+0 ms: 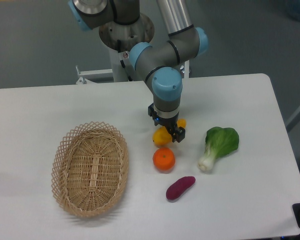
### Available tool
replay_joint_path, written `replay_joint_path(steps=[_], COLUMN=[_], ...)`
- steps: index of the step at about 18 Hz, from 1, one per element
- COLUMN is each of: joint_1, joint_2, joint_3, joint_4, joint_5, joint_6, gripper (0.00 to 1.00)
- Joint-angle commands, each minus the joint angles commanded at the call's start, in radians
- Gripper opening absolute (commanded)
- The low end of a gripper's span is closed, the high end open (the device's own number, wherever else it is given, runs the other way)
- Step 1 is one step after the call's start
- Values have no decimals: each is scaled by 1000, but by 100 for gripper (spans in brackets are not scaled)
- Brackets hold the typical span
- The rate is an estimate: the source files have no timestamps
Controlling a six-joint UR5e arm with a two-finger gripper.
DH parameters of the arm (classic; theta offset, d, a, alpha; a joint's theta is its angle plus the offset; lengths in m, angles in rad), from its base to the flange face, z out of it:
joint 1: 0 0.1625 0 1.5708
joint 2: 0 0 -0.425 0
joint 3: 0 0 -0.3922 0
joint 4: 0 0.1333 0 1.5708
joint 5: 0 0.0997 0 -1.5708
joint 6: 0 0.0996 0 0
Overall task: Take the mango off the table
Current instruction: 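Lower the gripper onto the mango and close the fingers around it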
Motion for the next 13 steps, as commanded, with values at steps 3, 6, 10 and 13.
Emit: replay_joint_path(steps=[3,6,10,13], joint_1=[0,2,18,34], joint_2=[5,9,50,67], joint_3=[5,12,60,104], joint_4=[-2,-2,-15,-34], joint_5=[0,0,-11,-14], joint_6=[5,8,18,20], gripper=[55,51,52,52])
